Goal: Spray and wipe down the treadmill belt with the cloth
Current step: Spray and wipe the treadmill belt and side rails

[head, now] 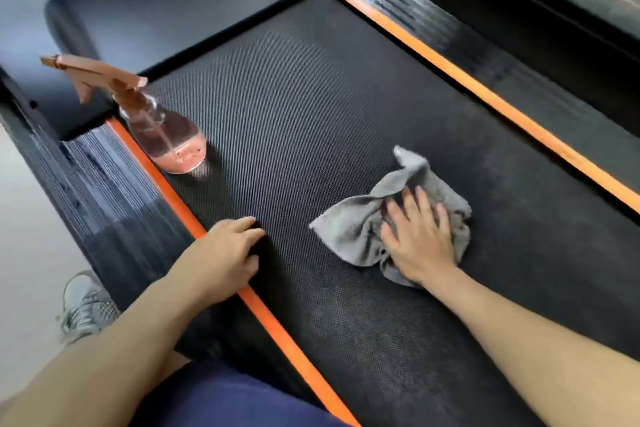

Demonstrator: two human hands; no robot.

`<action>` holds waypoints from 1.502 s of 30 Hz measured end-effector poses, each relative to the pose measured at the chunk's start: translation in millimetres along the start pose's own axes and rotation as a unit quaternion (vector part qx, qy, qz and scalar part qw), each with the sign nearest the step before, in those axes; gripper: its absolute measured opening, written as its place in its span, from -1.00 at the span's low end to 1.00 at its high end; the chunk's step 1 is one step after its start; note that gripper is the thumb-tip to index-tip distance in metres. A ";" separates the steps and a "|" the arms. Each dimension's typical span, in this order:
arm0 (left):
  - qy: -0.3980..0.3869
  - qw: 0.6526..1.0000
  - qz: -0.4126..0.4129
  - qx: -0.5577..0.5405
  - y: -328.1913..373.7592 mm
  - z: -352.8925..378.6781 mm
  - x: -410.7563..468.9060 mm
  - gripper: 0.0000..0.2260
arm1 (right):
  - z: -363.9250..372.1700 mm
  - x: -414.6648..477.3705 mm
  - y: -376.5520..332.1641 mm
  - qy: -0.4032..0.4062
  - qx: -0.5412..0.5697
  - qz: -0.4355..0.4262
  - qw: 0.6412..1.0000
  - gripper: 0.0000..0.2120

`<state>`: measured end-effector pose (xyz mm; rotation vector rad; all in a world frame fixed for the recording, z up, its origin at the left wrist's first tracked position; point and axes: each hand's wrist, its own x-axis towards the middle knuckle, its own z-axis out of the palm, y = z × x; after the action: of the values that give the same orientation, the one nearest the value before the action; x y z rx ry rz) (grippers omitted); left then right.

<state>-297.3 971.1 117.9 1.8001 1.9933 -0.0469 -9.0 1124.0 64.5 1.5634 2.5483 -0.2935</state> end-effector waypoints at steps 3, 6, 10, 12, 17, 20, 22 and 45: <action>0.047 0.999 0.012 -0.010 14.8 -0.5 1.5 -0.50 | 18.9 -35.8 -62.0 0.016 -0.002 -0.028 0.999 -0.46; 0.062 0.998 0.028 -0.002 23.0 4.8 -7.0 -0.53 | 39.0 -79.1 -131.1 0.011 0.009 -0.188 0.982 -0.55; 0.006 0.999 0.034 0.019 20.4 18.5 -17.3 -0.46 | 38.5 -68.5 -109.1 0.003 -0.026 -0.242 0.970 -0.46; -0.005 0.998 0.039 0.041 26.2 21.6 -16.5 -0.46 | 36.9 -73.9 -62.4 -0.021 -0.014 -0.227 0.973 -0.44; 0.036 0.999 0.017 -0.001 53.9 20.0 -10.7 -0.46 | 3.4 -36.5 89.3 -0.017 -0.034 0.009 0.999 -0.33; 0.036 0.998 0.044 0.039 62.1 26.1 -5.1 -0.48 | -7.5 -12.3 87.6 -0.016 0.017 0.155 0.988 -0.38; 0.028 0.996 0.061 0.061 76.2 24.9 2.1 -0.51 | 8.2 -27.8 32.4 0.022 0.024 0.121 0.992 -0.42; -0.032 0.995 -0.030 0.092 128.4 49.8 42.3 -0.22 | -28.7 117.2 101.8 0.037 0.054 0.223 0.973 -0.32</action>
<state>-162.0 1013.6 93.1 1.8234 2.0553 -0.3114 28.5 1277.2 57.4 2.1615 2.1732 -0.3282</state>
